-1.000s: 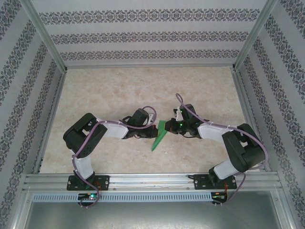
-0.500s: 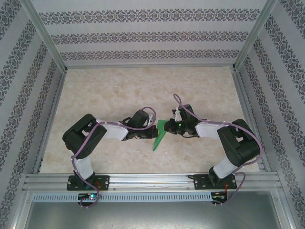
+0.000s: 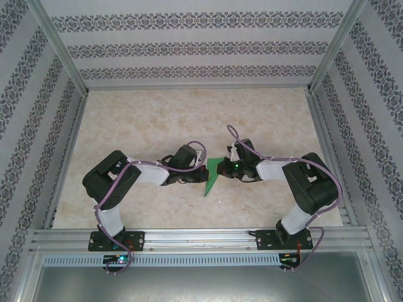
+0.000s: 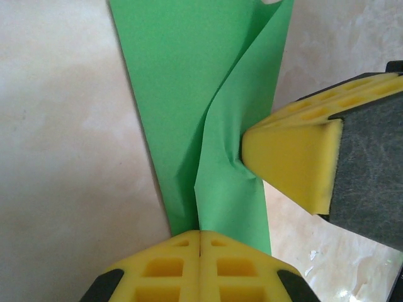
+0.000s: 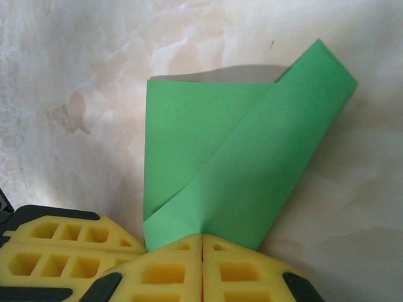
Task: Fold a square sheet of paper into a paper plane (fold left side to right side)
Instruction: Fold the wing for the fifth time at the center of the table.
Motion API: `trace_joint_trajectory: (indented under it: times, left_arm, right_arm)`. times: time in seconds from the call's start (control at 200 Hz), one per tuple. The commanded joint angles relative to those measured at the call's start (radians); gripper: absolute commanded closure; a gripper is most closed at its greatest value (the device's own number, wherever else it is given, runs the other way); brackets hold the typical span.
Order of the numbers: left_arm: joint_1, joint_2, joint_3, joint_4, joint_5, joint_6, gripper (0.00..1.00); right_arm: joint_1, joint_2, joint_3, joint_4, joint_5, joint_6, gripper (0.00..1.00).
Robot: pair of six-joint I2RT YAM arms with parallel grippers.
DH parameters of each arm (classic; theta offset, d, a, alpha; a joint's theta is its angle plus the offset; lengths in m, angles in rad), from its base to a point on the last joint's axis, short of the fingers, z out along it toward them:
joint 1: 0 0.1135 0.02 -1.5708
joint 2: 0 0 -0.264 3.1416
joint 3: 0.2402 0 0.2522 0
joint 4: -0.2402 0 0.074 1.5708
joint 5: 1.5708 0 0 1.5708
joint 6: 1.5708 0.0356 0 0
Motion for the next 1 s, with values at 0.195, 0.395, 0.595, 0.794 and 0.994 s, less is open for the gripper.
trace_joint_trajectory:
  times: [0.195, 0.395, 0.595, 0.794, 0.994]
  left_arm:
    - [0.013, -0.023, -0.066, -0.124, -0.157, 0.000, 0.92]
    - [0.019, -0.171, -0.035, -0.232, -0.207, 0.032, 0.79]
    - [0.019, -0.313, -0.032, -0.301, -0.178, 0.043, 0.79]
    - [0.002, -0.328, -0.047, -0.181, 0.057, -0.040, 0.81]
    - [-0.022, -0.238, 0.005, -0.130, 0.141, -0.059, 0.81]
  right_arm:
    - [0.008, 0.057, 0.006, -0.050, 0.037, -0.033, 0.94]
    - [0.009, 0.048, -0.020, -0.095, 0.048, -0.053, 0.96]
    - [0.009, 0.039, -0.030, -0.092, 0.039, -0.063, 0.96]
    - [0.014, 0.039, -0.024, -0.094, 0.025, -0.076, 0.97]
    - [0.020, 0.045, -0.018, -0.101, 0.022, -0.083, 0.97]
